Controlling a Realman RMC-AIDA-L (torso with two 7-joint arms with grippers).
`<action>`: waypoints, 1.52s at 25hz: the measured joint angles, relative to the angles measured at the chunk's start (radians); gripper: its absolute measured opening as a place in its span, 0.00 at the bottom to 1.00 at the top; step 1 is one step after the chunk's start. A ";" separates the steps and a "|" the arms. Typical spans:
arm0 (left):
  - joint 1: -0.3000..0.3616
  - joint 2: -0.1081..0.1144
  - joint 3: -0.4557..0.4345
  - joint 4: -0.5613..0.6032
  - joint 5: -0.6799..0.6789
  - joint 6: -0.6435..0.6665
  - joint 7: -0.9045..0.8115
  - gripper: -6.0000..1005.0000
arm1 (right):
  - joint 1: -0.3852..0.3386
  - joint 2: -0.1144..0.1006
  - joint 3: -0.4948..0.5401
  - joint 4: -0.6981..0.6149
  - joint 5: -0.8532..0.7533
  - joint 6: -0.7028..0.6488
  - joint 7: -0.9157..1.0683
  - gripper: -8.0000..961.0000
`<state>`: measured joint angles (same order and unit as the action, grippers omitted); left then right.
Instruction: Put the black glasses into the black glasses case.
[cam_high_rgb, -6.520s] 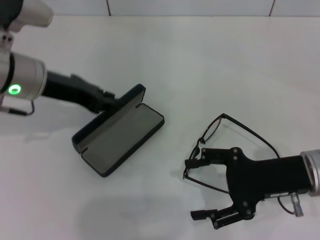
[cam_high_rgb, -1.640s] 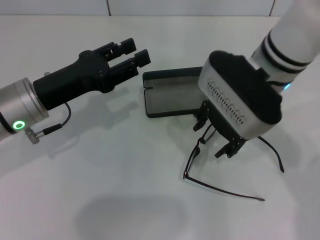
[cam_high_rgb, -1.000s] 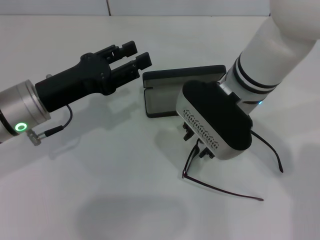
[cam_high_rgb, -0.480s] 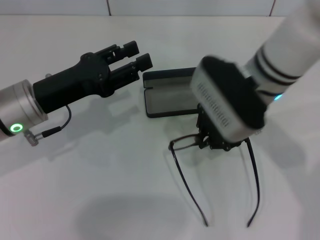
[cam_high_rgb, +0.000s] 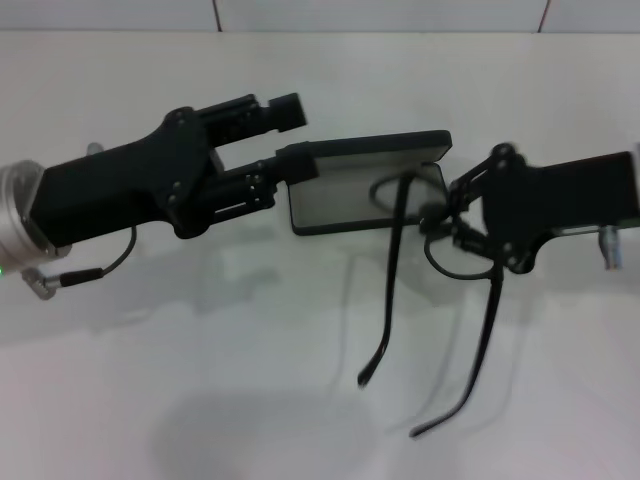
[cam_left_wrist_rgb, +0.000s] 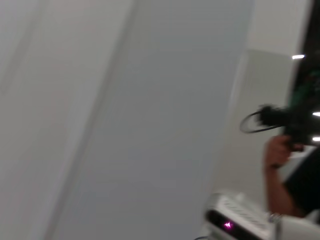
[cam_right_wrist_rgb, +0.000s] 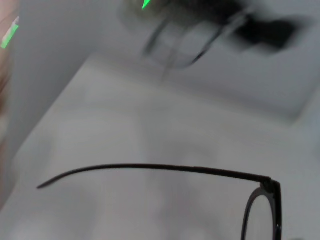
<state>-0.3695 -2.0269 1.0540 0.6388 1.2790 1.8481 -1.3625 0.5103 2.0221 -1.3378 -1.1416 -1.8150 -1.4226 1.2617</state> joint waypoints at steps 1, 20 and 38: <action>-0.013 0.003 0.003 0.000 0.003 0.017 -0.016 0.61 | -0.024 0.000 0.025 0.037 0.066 -0.001 -0.036 0.11; -0.399 -0.041 0.006 -0.142 0.369 -0.106 -0.261 0.61 | 0.008 0.001 0.047 0.421 0.403 -0.035 -0.257 0.12; -0.295 -0.003 -0.041 -0.061 0.332 -0.114 -0.229 0.61 | -0.003 -0.008 0.278 0.489 0.407 -0.154 -0.214 0.13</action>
<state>-0.6644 -2.0300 1.0134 0.5776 1.6111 1.7336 -1.5915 0.5076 2.0142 -1.0598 -0.6529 -1.4078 -1.5762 1.0480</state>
